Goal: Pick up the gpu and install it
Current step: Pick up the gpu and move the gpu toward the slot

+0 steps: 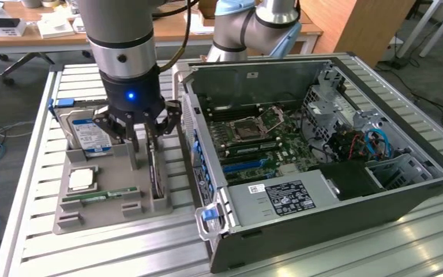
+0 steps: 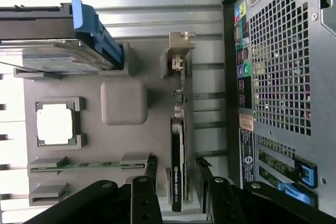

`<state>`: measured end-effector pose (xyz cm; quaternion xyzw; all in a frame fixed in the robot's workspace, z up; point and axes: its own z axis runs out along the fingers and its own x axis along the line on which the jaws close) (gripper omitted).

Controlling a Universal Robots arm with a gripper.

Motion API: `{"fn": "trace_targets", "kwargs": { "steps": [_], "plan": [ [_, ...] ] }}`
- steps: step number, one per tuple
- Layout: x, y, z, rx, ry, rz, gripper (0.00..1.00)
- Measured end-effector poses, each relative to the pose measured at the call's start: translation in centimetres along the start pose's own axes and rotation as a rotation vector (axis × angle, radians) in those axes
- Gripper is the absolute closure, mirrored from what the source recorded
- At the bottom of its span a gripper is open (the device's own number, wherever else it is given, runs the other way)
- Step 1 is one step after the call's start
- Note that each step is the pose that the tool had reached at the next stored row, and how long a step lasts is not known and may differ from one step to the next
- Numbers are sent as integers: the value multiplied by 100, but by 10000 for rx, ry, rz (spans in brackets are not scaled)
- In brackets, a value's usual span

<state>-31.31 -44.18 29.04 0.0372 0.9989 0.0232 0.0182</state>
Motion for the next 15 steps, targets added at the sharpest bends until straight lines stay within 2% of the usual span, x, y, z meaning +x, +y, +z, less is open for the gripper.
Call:
{"fn": "trace_targets", "kwargs": {
  "steps": [4, 10, 12, 13, 15],
  "plan": [
    [2, -3, 55, -1, -6, 0, 58],
    [2, -3, 55, 0, -6, 0, 58],
    [2, -3, 55, 0, -6, 0, 57],
    [2, -3, 55, 0, -6, 0, 51],
    [2, -3, 60, -2, -7, -1, 51]
  ]
}}
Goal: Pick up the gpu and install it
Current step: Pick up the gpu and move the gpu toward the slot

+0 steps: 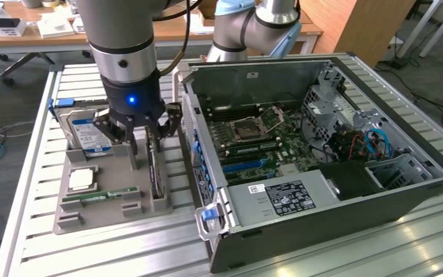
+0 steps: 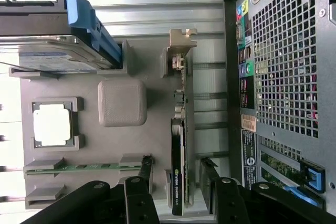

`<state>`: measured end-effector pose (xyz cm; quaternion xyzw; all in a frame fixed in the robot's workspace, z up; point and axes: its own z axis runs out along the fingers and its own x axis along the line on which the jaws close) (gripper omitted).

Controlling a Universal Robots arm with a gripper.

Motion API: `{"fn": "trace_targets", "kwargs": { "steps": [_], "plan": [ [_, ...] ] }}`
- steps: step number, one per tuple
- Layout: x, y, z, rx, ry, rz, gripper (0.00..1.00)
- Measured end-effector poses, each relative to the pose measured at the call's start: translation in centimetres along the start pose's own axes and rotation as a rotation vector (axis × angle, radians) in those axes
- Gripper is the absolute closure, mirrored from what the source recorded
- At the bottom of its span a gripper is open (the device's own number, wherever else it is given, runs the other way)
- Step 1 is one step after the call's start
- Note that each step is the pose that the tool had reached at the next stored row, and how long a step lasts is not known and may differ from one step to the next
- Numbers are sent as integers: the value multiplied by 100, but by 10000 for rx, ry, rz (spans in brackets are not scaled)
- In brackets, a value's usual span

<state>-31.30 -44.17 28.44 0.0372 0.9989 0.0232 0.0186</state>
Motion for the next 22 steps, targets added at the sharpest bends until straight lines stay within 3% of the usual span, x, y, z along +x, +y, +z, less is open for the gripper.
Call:
{"fn": "trace_targets", "kwargs": {
  "steps": [13, 22],
  "plan": [
    [8, -11, 228, -3, -44, -2, 51],
    [-19, -12, 253, -3, -46, 0, 51]
  ]
}}
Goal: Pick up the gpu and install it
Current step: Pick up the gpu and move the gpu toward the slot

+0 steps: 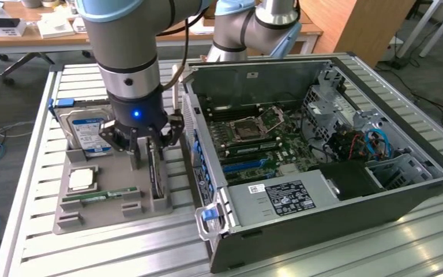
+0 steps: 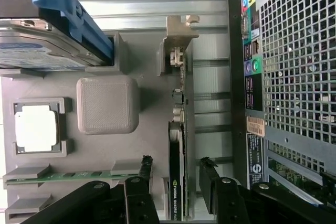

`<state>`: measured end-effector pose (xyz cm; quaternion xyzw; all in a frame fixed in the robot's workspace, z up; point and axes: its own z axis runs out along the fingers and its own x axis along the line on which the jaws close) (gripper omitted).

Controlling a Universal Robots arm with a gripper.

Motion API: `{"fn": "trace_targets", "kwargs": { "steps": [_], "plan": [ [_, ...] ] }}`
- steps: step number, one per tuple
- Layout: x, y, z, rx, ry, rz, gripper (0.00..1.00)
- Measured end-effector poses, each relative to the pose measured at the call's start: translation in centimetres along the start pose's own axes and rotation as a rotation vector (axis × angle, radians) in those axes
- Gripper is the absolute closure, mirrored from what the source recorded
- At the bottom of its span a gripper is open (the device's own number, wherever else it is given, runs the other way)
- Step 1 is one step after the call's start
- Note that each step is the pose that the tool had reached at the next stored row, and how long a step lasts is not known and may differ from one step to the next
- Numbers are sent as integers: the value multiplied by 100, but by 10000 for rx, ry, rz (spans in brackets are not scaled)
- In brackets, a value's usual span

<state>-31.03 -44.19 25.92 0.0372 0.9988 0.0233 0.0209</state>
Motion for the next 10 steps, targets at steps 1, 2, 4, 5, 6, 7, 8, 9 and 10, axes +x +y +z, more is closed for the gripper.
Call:
{"fn": "trace_targets", "kwargs": {
  "steps": [1, 2, 4, 5, 6, 7, 8, 9, 10],
  "plan": [
    [0, -1, 9, 0, 1, 0, 51],
    [1, -3, 23, 1, 1, 0, 51],
    [2, -6, 57, 0, 1, -1, 51],
    [2, -7, 75, 0, 1, -1, 51],
    [3, -9, 93, 1, 1, -1, 51],
    [4, -10, 108, 1, 2, -1, 51],
    [4, -11, 122, 1, 1, -1, 51],
    [5, -11, 133, 1, 1, -1, 51],
    [5, -12, 141, 1, 1, 0, 51]
  ]
}}
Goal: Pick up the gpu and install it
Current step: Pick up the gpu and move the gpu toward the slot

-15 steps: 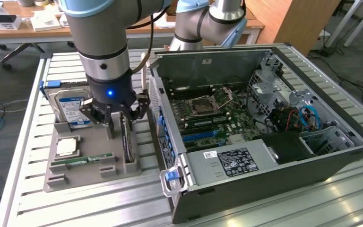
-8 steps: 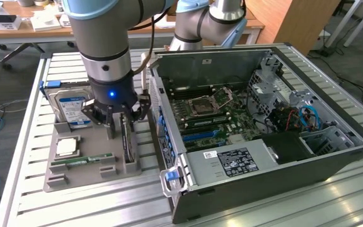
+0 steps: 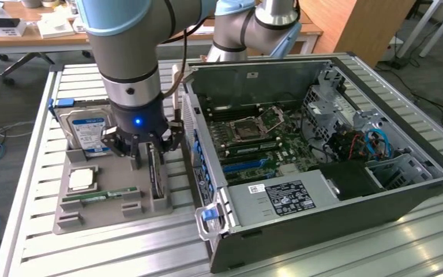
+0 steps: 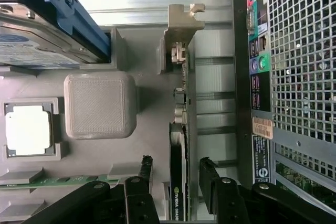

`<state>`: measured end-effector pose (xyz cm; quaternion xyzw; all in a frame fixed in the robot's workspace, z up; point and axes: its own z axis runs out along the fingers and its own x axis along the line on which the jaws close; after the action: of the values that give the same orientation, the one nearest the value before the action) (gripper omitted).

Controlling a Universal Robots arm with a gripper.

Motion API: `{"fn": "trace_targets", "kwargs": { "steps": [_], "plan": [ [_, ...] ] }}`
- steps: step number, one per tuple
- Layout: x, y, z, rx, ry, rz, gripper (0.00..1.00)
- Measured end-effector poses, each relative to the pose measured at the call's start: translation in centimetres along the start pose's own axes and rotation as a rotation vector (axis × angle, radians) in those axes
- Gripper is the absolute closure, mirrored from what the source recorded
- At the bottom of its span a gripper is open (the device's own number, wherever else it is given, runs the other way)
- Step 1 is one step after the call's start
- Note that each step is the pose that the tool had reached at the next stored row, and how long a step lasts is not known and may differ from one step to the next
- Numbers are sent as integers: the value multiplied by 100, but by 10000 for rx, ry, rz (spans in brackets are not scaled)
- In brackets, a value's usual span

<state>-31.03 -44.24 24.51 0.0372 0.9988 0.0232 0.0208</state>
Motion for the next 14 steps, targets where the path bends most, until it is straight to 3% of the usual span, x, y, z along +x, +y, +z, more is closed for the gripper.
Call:
{"fn": "trace_targets", "kwargs": {
  "steps": [14],
  "plan": [
    [-7, -3, 70, -2, -1, -1, 51]
  ]
}}
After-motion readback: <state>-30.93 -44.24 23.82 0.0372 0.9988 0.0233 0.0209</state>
